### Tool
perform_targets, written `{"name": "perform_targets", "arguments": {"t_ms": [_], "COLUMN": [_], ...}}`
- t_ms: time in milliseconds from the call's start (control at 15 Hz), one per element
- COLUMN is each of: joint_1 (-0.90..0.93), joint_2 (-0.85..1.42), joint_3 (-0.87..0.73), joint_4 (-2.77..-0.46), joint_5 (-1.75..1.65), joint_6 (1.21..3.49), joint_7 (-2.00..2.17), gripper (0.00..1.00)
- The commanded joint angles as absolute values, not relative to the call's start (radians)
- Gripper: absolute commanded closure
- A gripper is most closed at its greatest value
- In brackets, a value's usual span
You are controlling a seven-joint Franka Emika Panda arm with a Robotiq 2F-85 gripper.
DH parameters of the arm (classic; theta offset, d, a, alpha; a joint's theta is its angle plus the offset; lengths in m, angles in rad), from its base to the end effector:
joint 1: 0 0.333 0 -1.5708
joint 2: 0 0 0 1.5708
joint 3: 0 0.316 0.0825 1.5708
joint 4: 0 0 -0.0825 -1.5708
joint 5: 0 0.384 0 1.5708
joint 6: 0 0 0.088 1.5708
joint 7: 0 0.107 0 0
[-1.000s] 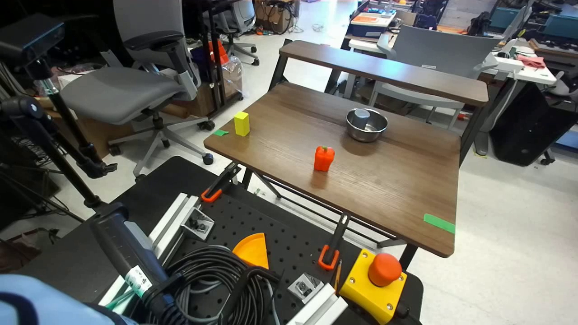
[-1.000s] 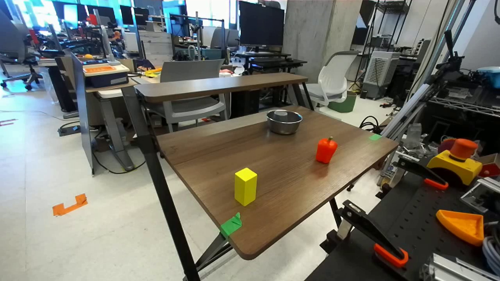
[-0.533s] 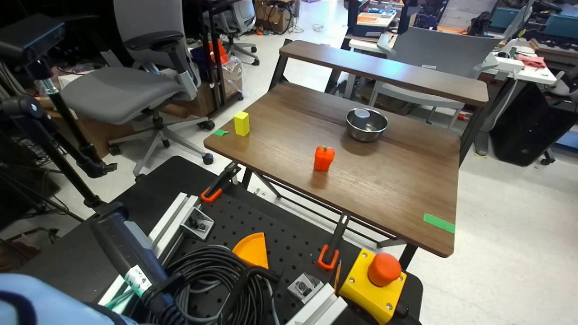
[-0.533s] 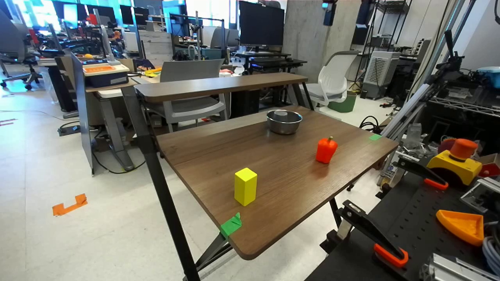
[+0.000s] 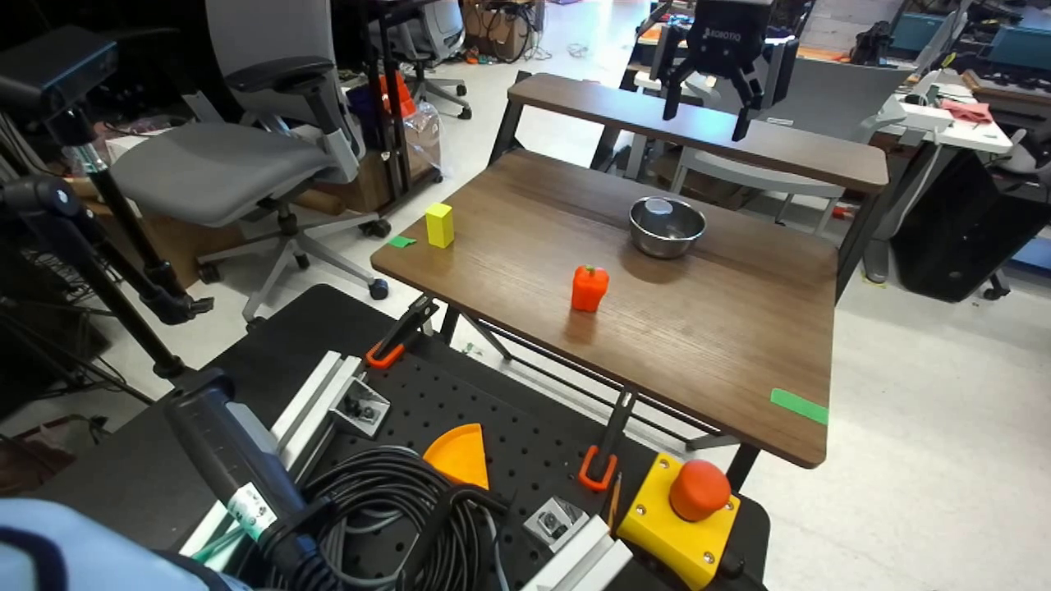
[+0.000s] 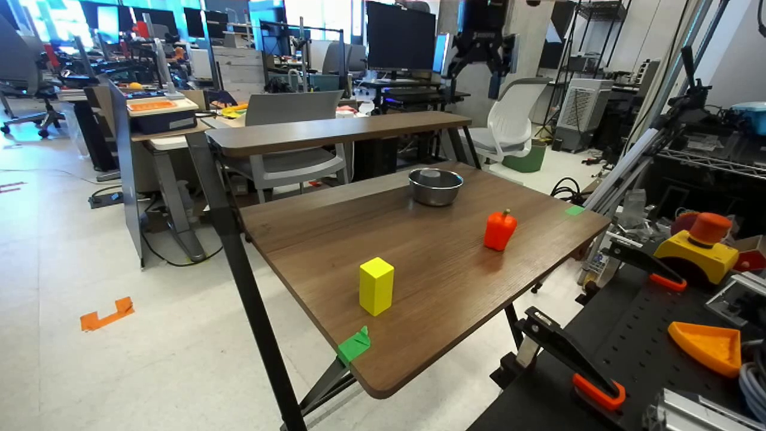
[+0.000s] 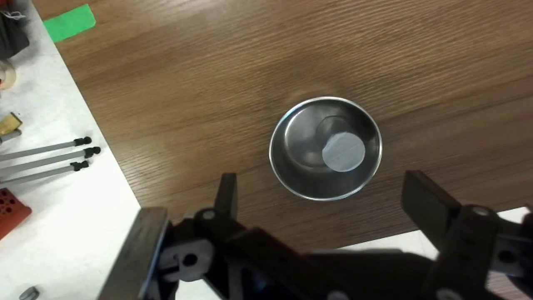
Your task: Remove the grey thing from the pot and put it on the table
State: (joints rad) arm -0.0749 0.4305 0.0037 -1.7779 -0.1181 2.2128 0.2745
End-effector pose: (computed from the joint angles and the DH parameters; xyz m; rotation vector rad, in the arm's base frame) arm 0.6512 -0.0505 0.3170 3.0204 -0.4187 0.0212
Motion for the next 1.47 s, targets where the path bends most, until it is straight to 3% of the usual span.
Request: {"name": "perform_targets", "arguments": {"t_ms": [0,1200,1267,1400], "joint_1": [-0.055,0.02,0.021,0.021], "joint_2": [0.593,1.08,1.096,1.122], "joint_3": [-0.018,-0.059,-0.061,-0.063], "joint_4": [-1.574,-0.976,-0.954,-0.91], "joint_5": [-0.07,-0.083,-0.083,-0.082], "joint_6": [2.121,1.753,1.745,1.722], "joint_7": [0.21,0.24,0.24,0.24], "gripper": [0.0,0.0,0.25,0.34]}}
